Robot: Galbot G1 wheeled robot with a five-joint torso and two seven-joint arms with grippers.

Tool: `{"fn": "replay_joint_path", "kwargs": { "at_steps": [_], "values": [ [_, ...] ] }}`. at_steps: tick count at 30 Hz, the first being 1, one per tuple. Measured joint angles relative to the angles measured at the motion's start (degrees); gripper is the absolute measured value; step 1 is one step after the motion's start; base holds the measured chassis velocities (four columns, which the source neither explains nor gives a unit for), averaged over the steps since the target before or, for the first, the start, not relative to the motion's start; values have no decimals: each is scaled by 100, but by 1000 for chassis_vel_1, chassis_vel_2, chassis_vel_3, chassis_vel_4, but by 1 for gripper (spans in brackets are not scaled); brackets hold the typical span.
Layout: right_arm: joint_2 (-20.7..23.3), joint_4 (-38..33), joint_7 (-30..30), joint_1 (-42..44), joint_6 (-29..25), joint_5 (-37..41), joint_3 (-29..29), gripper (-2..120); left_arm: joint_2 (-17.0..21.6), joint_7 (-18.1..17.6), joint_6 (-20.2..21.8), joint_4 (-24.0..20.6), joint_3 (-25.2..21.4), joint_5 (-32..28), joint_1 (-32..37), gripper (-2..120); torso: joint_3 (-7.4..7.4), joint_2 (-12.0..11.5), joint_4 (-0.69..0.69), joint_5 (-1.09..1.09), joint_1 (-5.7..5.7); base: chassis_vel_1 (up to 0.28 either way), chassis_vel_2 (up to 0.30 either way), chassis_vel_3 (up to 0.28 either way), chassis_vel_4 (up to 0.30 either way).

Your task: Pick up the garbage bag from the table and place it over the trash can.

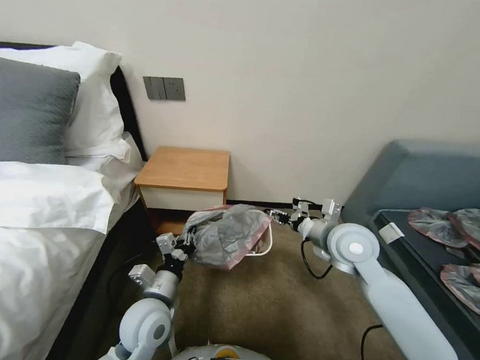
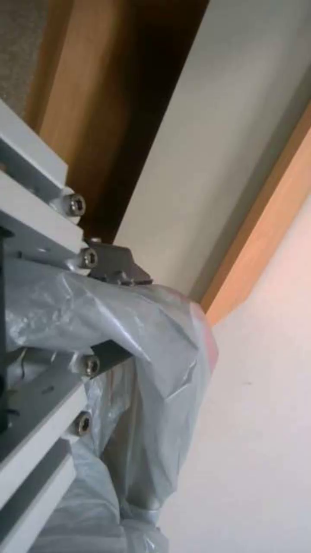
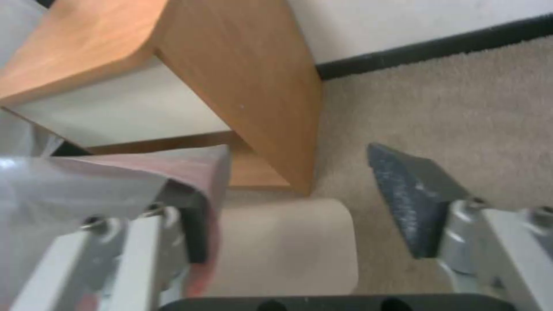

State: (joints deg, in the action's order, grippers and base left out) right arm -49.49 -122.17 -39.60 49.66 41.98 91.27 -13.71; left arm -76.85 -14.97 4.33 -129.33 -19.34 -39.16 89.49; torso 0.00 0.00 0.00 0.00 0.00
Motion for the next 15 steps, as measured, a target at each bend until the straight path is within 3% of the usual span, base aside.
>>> {"fn": "replay_joint_path", "kwargs": {
  "at_steps": [8,15],
  "values": [
    [95,-309,-61,437,-8,-17,-147,97,6,-260,101,-31,-52,-361,-68,8,0,0,0,-1,0,0,0,0,0],
    [82,-640,-78,808,-18,-150,-320,100,-21,-411,116,-19,-50,-468,-91,8,0,0,0,-1,-1,0,0,0,0]
  ]
}}
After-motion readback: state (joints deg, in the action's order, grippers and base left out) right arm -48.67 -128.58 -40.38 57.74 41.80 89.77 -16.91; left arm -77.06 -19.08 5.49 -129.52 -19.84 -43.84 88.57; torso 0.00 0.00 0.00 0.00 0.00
